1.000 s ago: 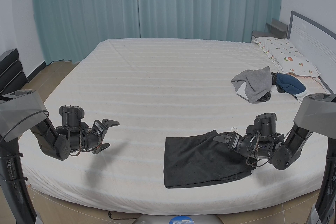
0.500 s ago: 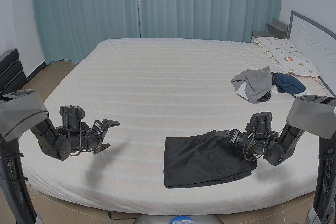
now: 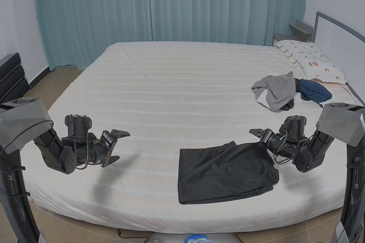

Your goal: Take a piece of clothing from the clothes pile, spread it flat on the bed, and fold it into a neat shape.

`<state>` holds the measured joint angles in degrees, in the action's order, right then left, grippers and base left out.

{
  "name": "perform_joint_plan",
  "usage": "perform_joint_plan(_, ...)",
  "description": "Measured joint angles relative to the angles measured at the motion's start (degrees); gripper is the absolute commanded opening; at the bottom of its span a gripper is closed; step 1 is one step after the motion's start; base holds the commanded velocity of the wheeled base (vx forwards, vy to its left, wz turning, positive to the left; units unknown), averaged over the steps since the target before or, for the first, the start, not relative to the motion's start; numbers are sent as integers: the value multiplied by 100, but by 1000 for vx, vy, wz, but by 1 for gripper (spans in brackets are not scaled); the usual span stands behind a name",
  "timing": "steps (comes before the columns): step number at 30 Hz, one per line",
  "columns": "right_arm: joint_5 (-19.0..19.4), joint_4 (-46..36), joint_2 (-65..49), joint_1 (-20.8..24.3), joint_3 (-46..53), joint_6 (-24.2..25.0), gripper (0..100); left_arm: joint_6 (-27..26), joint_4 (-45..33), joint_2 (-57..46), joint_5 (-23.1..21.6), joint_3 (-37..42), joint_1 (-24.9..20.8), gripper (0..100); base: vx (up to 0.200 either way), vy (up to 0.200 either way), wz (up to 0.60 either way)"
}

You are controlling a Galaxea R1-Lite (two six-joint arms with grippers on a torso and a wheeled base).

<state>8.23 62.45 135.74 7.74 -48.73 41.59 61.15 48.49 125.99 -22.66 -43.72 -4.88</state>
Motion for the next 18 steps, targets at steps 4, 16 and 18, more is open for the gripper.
perform_joint_plan(4, 24, 0, -57, -61, 49, 285, 100, 9, 0, 2, -2, -5, 13, 100, 0, 0, 0)
perform_joint_plan(16, 151, -16, -344, -110, 234, 485, 100, 46, 2, -2, -40, -68, -68, 100, 0, -133, 0)
perform_joint_plan(18, 151, -21, -346, -111, 234, 483, 100, 51, 0, -5, -38, -77, -105, 100, 0, -200, 0)
